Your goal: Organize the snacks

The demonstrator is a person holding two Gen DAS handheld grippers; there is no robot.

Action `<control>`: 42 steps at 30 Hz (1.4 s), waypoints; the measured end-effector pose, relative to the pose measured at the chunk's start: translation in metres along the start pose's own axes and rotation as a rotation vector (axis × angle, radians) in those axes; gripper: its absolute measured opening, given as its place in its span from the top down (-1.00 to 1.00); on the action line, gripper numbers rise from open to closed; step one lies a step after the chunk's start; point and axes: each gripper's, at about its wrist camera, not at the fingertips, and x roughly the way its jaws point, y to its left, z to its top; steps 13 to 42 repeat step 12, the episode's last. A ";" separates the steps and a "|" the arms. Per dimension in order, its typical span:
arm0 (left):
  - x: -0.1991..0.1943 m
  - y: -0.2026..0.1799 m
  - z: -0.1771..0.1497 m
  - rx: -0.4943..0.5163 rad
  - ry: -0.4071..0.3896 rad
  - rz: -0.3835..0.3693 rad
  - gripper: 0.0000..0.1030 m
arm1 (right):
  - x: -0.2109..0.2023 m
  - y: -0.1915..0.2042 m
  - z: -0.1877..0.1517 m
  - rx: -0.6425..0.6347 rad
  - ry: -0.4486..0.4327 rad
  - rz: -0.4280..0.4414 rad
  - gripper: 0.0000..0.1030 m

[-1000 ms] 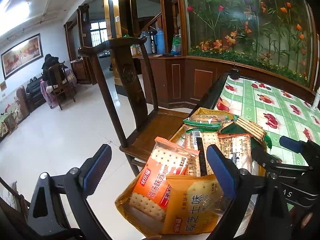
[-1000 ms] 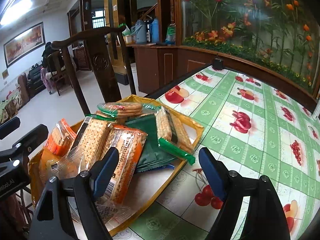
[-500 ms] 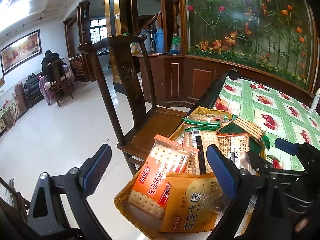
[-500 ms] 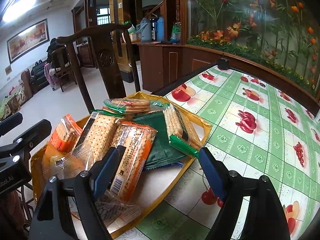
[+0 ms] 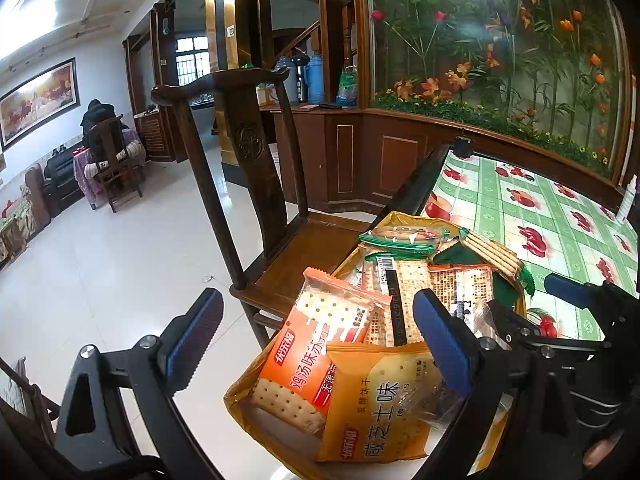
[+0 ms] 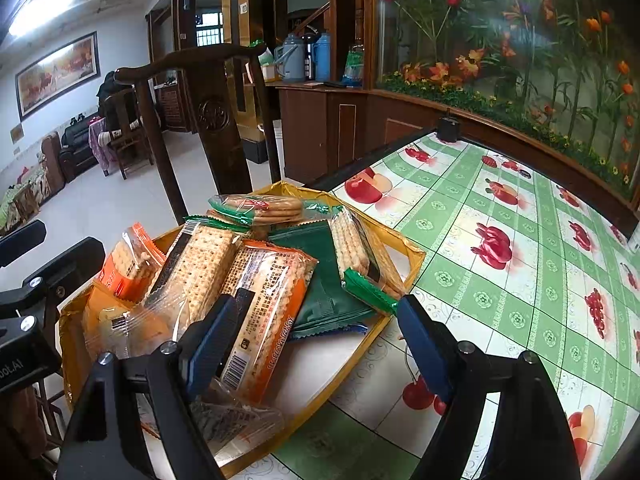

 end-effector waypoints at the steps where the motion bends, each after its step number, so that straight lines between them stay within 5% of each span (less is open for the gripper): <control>1: 0.000 0.000 0.000 0.001 -0.001 0.001 -0.86 | 0.001 0.000 0.000 -0.002 0.001 -0.001 -0.59; 9: -0.008 -0.002 -0.002 0.015 -0.055 0.015 -0.86 | 0.000 0.003 0.000 -0.014 0.001 -0.002 -0.59; 42: -0.008 -0.004 -0.001 0.018 -0.050 0.012 -0.86 | 0.000 0.003 0.000 -0.014 0.001 0.001 -0.59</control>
